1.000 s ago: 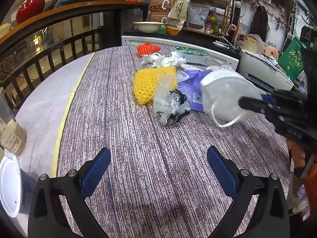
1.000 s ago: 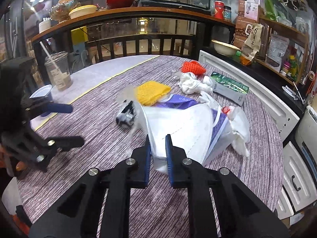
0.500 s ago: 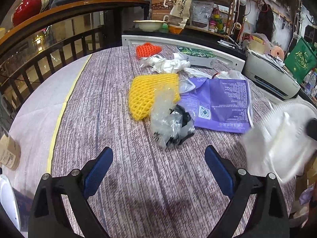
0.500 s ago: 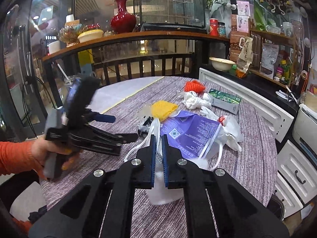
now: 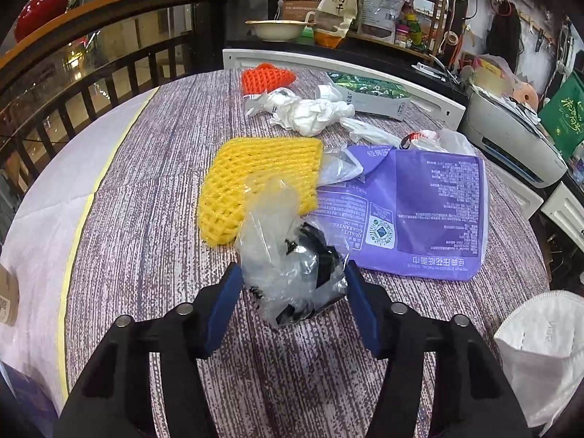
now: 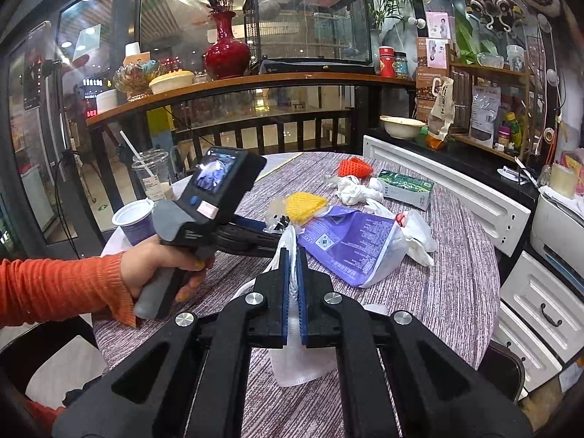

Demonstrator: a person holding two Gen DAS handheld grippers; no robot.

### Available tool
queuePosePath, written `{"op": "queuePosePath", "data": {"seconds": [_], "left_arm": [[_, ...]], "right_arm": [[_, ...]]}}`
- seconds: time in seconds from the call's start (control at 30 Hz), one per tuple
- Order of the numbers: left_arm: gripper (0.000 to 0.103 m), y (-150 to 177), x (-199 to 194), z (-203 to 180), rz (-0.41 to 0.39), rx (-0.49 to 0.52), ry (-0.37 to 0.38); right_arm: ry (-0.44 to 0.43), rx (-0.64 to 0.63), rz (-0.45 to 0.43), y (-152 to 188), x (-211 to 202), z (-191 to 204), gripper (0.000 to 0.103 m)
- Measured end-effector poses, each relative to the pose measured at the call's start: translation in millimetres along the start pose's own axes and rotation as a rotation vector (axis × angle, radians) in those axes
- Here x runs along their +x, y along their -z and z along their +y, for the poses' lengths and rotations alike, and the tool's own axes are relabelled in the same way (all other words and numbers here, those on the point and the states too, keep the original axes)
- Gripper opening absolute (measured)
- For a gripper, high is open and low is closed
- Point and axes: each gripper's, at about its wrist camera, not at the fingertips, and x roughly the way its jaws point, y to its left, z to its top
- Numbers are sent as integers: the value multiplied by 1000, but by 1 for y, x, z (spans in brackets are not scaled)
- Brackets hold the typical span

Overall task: Collect trash
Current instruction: 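Grasp the clear plastic bag with the left tool while the right tool holds the mask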

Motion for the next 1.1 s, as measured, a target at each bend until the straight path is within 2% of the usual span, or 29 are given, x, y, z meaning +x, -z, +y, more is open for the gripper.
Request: {"op": "queuePosePath", "data": {"seconds": [0.13,0.37,0.53,0.67,0.97,1.1], "left_arm": [[50,2,-5,2,-16,-18,2],[48,12,-25,8,-50,-40,29],[48,20,-56,-2,-124,-2,41],[48,28,-76,-14,-153,17,91],[48,35,-96,-63,-180,76,210],[48,36,-101,-96,-187,116,271]], "right_arm": [[2,20,-7,4,-4,-1,5],[7,22,-29,7,-13,-1,5],[21,64,-56,9,-25,-12,5],[52,83,-85,13,-39,-19,5],[195,204,-129,26,-82,-67,5],[299,315,-112,40,-98,-112,5]]}}
